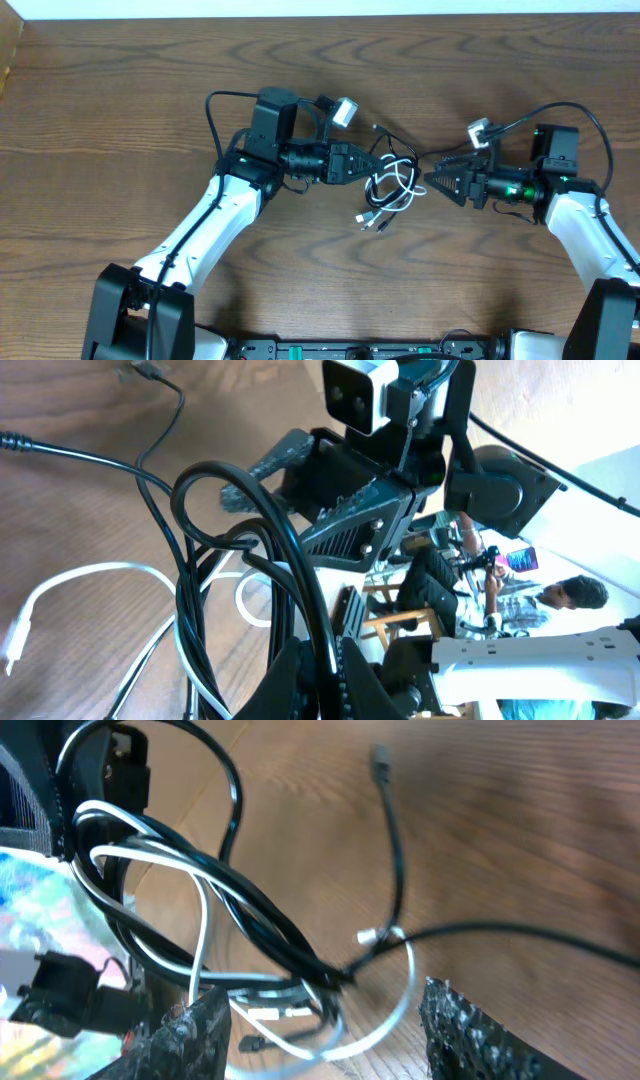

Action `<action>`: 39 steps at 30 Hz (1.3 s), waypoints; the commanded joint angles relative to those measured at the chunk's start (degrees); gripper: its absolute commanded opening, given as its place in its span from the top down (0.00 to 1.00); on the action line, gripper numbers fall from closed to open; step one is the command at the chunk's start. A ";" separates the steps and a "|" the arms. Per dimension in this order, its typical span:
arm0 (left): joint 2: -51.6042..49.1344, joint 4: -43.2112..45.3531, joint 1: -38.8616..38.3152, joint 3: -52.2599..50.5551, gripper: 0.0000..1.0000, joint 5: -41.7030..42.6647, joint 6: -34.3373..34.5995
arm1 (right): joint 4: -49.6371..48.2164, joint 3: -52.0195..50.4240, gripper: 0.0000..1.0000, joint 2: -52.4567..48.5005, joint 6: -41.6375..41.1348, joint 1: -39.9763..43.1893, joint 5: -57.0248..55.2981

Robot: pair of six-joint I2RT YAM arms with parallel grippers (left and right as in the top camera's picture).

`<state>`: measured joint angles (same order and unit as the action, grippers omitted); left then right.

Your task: Untangle cables

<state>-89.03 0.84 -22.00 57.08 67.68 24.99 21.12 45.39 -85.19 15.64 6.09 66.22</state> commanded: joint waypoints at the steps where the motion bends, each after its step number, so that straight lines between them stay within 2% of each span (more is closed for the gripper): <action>1: 0.31 0.02 -0.48 0.15 0.92 2.19 -1.36 | -0.13 0.63 0.43 0.94 2.86 -2.32 -0.22; 6: 0.31 -0.37 -0.48 0.15 0.93 2.19 -1.36 | 0.33 0.63 0.51 0.94 2.86 -5.11 -6.32; 14: 0.31 -0.81 -0.48 0.15 0.92 1.90 -1.36 | -0.68 0.63 0.65 0.94 2.86 -6.62 -6.73; 17: 0.31 -0.81 -0.48 0.15 0.93 1.53 -1.36 | -0.81 0.63 0.74 0.94 2.86 -7.30 -6.75; 21: 0.31 -1.07 -0.48 0.15 0.92 -0.20 -1.33 | -0.57 0.63 0.91 0.94 2.84 -7.65 -6.73; 24: 0.31 -2.19 -0.48 0.15 0.93 -2.78 -1.36 | -0.07 0.63 0.99 0.94 2.84 -7.65 -6.75; 35: 0.28 -5.62 -0.48 0.13 0.92 -11.96 -1.40 | 6.78 0.63 0.99 0.94 2.91 -7.65 -6.58; 37: 0.28 -7.30 -0.48 0.13 0.92 -14.84 -1.42 | 8.81 0.63 0.99 0.94 5.40 -7.69 -4.74; 38: 0.28 -8.50 -0.48 0.13 0.91 -16.44 -1.42 | 9.84 0.63 0.99 0.94 6.82 -7.69 -3.69; 39: 0.28 -9.88 -0.48 0.11 0.78 -17.94 -1.42 | 10.99 0.63 0.99 0.94 8.46 -7.69 -2.80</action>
<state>-89.03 -7.29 -22.39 57.08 55.16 24.27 30.65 45.39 -85.19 19.70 -1.08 58.33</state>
